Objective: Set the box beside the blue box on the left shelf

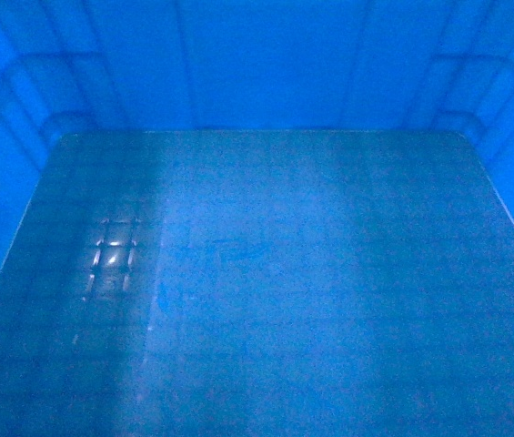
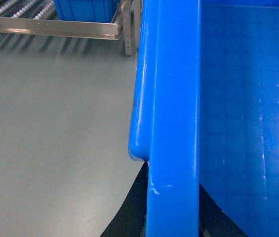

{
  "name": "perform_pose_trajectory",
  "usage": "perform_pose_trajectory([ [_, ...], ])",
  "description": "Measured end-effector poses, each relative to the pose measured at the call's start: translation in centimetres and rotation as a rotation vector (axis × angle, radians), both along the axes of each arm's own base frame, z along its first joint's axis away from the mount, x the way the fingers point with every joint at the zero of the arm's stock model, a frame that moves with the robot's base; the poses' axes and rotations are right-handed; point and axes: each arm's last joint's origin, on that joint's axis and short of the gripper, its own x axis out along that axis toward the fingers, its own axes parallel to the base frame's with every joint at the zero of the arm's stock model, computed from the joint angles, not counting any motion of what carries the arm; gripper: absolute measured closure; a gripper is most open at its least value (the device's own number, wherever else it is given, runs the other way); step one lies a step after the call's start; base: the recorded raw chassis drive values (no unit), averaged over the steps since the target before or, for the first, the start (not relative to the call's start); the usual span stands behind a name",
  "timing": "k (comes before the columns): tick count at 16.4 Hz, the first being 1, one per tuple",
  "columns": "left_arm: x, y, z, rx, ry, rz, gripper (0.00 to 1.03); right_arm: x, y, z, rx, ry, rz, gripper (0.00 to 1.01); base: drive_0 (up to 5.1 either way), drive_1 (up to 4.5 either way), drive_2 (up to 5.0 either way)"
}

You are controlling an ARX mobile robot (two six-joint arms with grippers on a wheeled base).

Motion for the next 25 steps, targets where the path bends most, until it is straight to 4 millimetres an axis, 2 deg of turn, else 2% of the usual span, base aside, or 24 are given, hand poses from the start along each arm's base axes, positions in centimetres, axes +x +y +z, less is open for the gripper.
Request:
perform_pose_trajectory([
  [25, 0.0, 0.0, -0.01, 0.001, 0.001, 0.0, 0.95, 0.02, 0.01, -0.01, -0.003, 0.0, -0.001, 0.89, 0.0, 4.11, -4.1],
])
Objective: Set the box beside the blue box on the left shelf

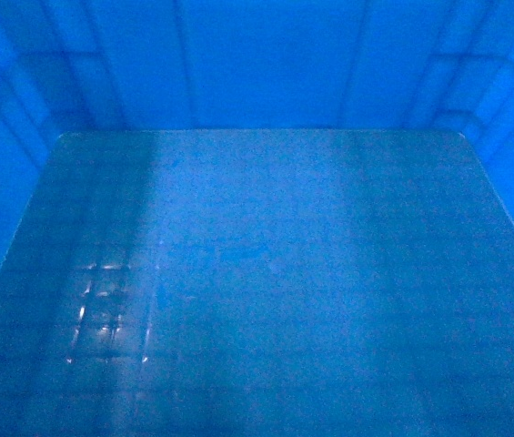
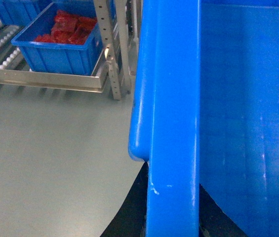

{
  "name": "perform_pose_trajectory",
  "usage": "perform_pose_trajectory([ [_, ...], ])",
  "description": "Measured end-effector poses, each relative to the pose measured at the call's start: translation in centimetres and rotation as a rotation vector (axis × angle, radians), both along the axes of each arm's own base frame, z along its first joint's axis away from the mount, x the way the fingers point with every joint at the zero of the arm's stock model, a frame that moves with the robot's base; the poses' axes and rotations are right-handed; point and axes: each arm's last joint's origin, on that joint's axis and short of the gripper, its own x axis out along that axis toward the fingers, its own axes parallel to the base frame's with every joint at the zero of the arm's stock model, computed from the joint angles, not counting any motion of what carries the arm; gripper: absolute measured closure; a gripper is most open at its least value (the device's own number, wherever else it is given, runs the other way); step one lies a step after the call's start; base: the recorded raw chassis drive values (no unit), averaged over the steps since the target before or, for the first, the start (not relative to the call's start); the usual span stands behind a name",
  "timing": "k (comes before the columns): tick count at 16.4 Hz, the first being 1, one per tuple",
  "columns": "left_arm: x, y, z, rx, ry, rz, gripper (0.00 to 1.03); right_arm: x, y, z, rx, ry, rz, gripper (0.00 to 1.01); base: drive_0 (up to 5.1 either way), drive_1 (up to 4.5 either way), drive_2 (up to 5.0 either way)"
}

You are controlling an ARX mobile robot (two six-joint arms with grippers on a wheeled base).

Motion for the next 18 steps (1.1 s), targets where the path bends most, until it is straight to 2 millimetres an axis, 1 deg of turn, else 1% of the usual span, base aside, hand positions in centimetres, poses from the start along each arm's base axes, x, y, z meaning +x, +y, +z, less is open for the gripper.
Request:
perform_pose_trajectory([
  [18, 0.01, -0.01, 0.02, -0.001, -0.002, 0.0, 0.95, -0.01, -0.01, 0.0, 0.0, -0.001, 0.0, 0.89, 0.0, 4.07, -4.1],
])
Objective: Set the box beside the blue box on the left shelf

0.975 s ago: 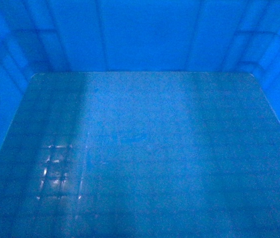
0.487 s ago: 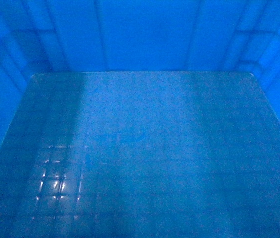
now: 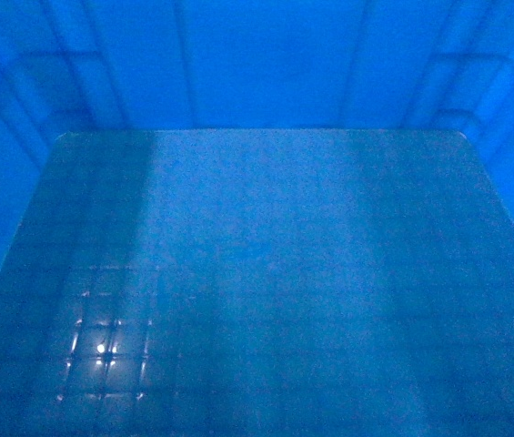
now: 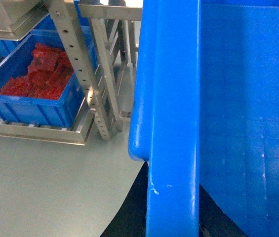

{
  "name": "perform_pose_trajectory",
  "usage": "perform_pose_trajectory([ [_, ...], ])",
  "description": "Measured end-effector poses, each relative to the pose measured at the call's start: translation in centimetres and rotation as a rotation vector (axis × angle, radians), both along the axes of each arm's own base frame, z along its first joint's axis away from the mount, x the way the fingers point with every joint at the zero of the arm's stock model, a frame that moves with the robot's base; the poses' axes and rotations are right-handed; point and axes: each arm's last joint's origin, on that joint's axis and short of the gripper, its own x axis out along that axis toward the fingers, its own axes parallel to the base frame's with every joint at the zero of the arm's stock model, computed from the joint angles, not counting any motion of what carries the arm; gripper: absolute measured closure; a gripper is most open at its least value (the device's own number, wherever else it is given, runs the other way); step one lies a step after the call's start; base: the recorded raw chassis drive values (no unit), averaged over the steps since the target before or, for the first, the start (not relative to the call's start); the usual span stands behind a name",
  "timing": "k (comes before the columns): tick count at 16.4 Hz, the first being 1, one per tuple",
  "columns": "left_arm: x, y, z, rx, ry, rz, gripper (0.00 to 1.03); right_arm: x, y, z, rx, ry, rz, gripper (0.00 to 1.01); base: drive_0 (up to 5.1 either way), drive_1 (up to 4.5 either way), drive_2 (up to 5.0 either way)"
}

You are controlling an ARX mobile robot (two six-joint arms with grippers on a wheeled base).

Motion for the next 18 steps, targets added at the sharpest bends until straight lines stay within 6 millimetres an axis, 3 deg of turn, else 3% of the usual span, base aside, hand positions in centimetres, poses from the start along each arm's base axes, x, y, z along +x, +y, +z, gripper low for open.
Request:
perform_pose_trajectory([
  [3, 0.02, -0.01, -0.07, 0.004, 0.006, 0.0, 0.95, 0.11, 0.06, -0.13, -0.002, 0.009, 0.002, 0.89, 0.0, 0.0, 0.0],
  [18, 0.01, -0.01, -0.04, 0.0, 0.003, -0.001, 0.95, -0.04, -0.02, -0.01, -0.003, 0.002, -0.002, 0.89, -4.5, 0.57, 4.1],
])
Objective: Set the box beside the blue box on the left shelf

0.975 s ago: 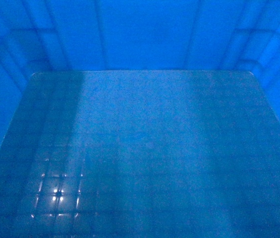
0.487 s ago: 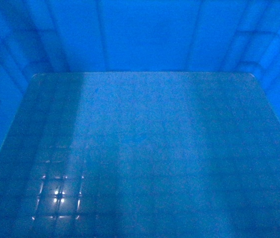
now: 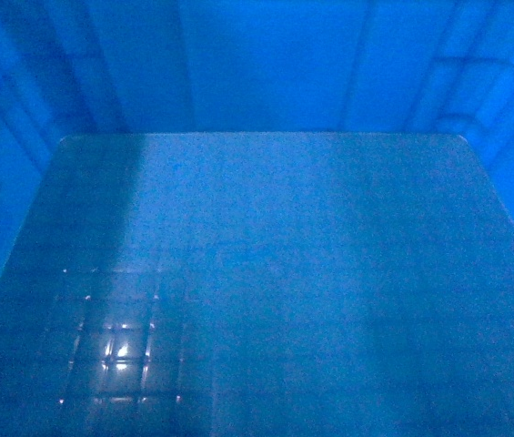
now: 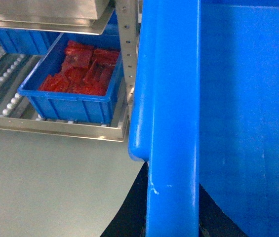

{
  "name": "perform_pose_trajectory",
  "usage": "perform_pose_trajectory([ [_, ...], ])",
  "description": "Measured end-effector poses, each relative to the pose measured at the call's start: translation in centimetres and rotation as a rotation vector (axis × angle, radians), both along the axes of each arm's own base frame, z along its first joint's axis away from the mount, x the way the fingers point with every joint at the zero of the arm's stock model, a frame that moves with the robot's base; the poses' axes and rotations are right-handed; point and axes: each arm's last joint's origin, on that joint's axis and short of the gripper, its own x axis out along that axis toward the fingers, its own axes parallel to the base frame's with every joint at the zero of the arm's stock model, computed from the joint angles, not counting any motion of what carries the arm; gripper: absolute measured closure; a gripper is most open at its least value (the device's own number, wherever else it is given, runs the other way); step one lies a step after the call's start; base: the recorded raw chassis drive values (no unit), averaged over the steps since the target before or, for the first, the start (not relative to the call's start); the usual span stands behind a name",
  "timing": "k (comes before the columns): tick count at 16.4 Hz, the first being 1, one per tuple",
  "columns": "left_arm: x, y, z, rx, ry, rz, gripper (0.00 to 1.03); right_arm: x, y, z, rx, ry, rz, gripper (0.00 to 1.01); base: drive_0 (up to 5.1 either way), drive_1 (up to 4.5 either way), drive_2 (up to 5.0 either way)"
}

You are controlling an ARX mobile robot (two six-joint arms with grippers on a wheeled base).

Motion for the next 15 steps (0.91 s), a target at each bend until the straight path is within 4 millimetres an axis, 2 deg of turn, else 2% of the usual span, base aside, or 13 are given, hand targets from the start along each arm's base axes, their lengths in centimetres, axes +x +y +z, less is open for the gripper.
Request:
perform_pose_trajectory([
  [15, 0.01, 0.0, 0.03, 0.0, -0.002, 0.0, 0.95, 0.02, 0.01, 0.0, 0.001, 0.0, 0.001, 0.89, -4.9, 1.34, 3.4],
])
